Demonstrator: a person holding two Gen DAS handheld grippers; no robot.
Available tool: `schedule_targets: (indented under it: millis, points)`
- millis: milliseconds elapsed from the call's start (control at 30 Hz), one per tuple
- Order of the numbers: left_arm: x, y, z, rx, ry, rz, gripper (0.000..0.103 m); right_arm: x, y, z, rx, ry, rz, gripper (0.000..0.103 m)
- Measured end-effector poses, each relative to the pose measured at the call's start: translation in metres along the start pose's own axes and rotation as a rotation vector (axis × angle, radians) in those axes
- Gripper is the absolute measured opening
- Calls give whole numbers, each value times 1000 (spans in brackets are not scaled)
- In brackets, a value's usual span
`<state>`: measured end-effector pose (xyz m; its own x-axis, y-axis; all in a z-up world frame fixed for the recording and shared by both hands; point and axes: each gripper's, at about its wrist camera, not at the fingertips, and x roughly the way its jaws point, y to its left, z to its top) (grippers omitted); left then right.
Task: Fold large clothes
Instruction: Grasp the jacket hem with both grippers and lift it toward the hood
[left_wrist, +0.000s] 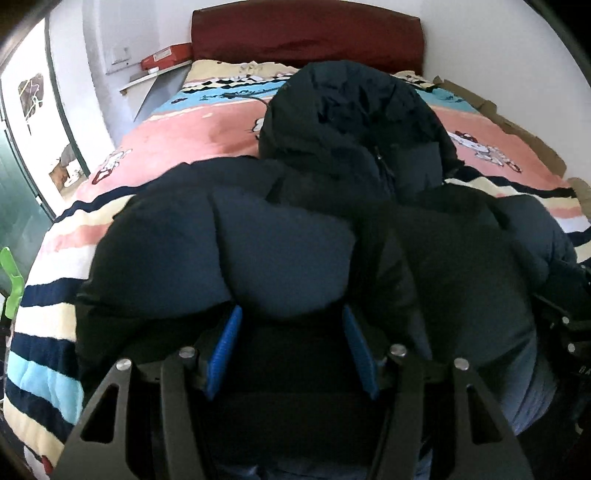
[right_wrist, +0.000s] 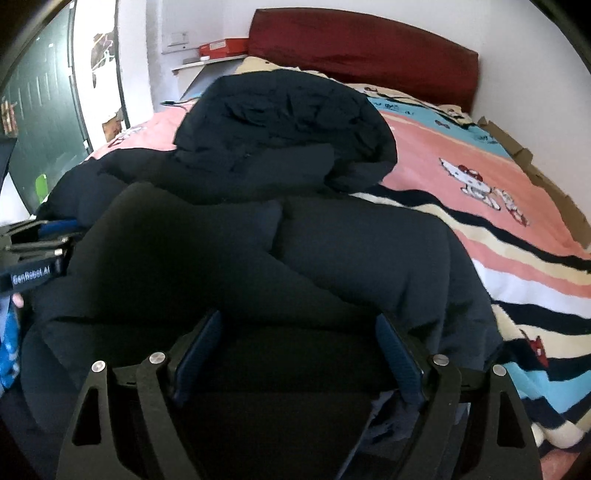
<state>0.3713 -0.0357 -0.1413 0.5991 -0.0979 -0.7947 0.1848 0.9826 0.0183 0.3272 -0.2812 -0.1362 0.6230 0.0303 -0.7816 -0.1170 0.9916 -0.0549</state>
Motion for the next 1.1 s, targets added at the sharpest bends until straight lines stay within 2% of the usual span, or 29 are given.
schedule_targets:
  millis: [167, 300, 400, 533, 600, 800, 933, 1100]
  points:
    - [4, -1, -6, -2, -3, 8, 55, 12, 1, -3, 2, -1, 3, 84]
    - [-1, 2, -4, 8, 26, 15, 55, 9, 5, 0, -17, 40, -11, 84]
    - [-18, 12, -3, -13, 11, -2, 55, -4, 7, 3, -14, 56, -27, 84]
    - [-36, 27, -7, -32, -37, 17, 55, -34, 10, 2, -22, 9, -14, 84]
    - [-35, 33, -11, -40, -39, 17, 55, -35, 11, -2, -31, 10, -6, 84]
    - [-13, 26, -24, -7, -36, 18, 58, -3, 7, -19, -8, 74, 41, 85]
    - [-1, 27, -25, -36, -29, -16, 59, 17, 11, -19, -25, 113, 22, 86]
    - [2, 28, -28, -47, -34, -35, 59, 27, 10, -22, -14, 118, 26, 86]
